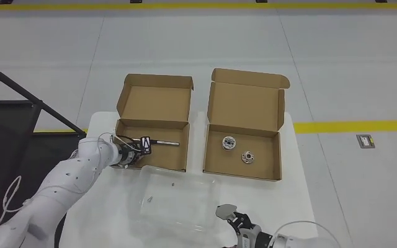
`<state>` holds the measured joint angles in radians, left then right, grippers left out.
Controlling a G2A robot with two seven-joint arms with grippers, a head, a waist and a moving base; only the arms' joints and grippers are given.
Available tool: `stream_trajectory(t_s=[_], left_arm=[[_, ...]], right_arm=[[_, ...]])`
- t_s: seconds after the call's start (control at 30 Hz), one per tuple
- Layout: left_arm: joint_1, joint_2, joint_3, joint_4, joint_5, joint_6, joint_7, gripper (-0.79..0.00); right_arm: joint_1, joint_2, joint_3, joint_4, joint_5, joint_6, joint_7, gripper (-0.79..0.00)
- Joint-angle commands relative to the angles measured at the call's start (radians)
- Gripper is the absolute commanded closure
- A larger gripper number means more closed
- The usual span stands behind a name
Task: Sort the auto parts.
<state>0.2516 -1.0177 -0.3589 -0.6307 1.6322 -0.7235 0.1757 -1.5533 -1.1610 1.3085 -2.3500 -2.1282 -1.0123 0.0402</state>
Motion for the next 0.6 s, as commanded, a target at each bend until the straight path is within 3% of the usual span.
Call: stream_trajectory(t_s=[0.0, 0.17, 0.33, 0.37, 0.47, 0.57], left_arm=[[-0.005, -0.011, 0.003, 0.018, 0.01, 0.004, 0.009, -0.252], [-0.019, -0.026, -0.001, 0.054, 0.033, 0.019, 0.046, -0.252], [-0.033, -0.018, -0.01, 0.041, 0.082, 0.037, 0.102, -0.219], [-0.034, -0.012, -0.012, 0.029, 0.096, 0.039, 0.116, -0.194], [-0.037, 0.014, -0.027, -0.021, 0.138, 0.051, 0.144, -0.006], [-0.03, 0.05, -0.05, -0.094, 0.179, 0.047, 0.154, 0.0]], right_arm=[[0.0, 0.0, 0.0, 0.0, 0.0, 0.0, 0.0, -0.785], [0.0, 0.0, 0.0, 0.0, 0.0, 0.0, 0.0, -0.785], [0.0, 0.0, 0.0, 0.0, 0.0, 0.0, 0.0, -0.785], [0.0, 0.0, 0.0, 0.0, 0.0, 0.0, 0.0, -0.785], [0.0, 0.0, 0.0, 0.0, 0.0, 0.0, 0.0, -0.785], [0.0, 0.0, 0.0, 0.0, 0.0, 0.0, 0.0, -0.785]])
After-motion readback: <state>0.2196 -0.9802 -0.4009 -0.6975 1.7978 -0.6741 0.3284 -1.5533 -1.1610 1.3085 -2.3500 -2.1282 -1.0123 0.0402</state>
